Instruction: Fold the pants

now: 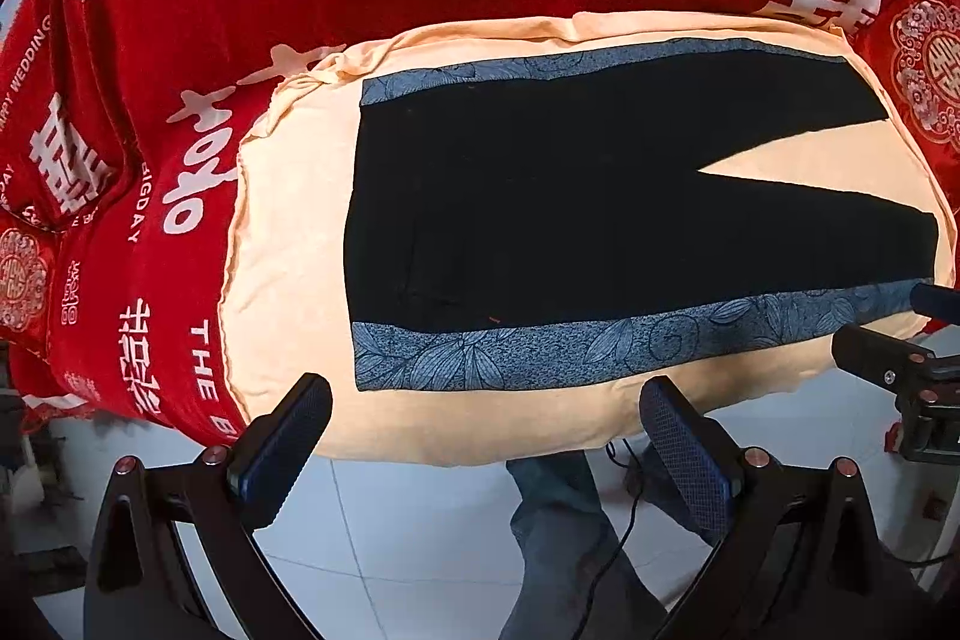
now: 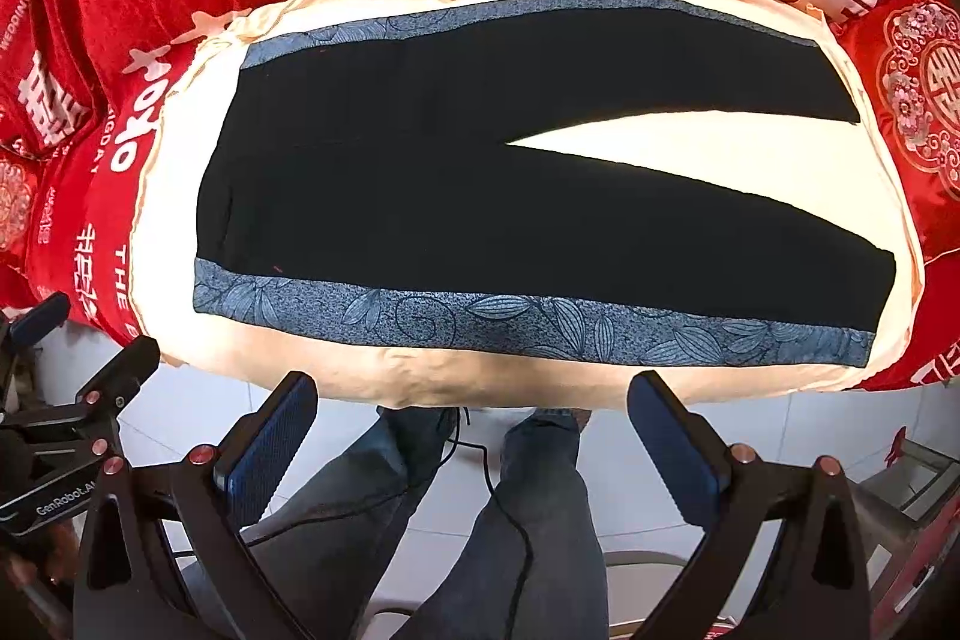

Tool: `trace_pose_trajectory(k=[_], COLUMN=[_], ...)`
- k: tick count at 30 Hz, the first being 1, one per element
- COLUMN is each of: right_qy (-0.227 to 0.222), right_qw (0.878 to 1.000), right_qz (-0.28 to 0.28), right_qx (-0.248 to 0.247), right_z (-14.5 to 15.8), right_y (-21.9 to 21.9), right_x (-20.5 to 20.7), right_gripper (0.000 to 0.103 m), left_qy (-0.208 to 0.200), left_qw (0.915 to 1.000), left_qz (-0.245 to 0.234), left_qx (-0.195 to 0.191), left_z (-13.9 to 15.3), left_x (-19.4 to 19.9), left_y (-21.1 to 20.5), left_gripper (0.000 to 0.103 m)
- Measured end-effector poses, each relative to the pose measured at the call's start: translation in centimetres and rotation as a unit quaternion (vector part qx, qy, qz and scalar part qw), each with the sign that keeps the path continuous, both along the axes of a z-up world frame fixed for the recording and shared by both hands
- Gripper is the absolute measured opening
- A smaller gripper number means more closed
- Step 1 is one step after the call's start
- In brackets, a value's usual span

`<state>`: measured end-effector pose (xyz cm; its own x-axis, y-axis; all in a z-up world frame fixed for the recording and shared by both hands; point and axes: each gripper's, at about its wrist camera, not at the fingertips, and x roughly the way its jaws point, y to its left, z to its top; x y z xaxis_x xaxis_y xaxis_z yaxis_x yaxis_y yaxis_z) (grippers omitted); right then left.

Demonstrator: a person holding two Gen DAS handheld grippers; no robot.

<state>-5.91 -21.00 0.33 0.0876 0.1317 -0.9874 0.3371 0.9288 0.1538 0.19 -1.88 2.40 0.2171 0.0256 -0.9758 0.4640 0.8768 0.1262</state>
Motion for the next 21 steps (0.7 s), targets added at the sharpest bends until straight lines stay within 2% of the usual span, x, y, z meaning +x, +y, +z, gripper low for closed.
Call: trace_pose_trajectory(k=[21], right_qy=[-0.009], right_qw=[1.0], right_qz=[0.004], right_qx=[0.007], right_z=[0.3], right_y=[-0.8], right_x=[-0.9], right_gripper=[0.103], left_qy=[-0.016], left_qw=[0.9998], left_qz=[-0.005], left_qx=[0.008], left_z=[0.8], left_x=[-1.2], left_y=[-1.3], left_gripper=[0.103])
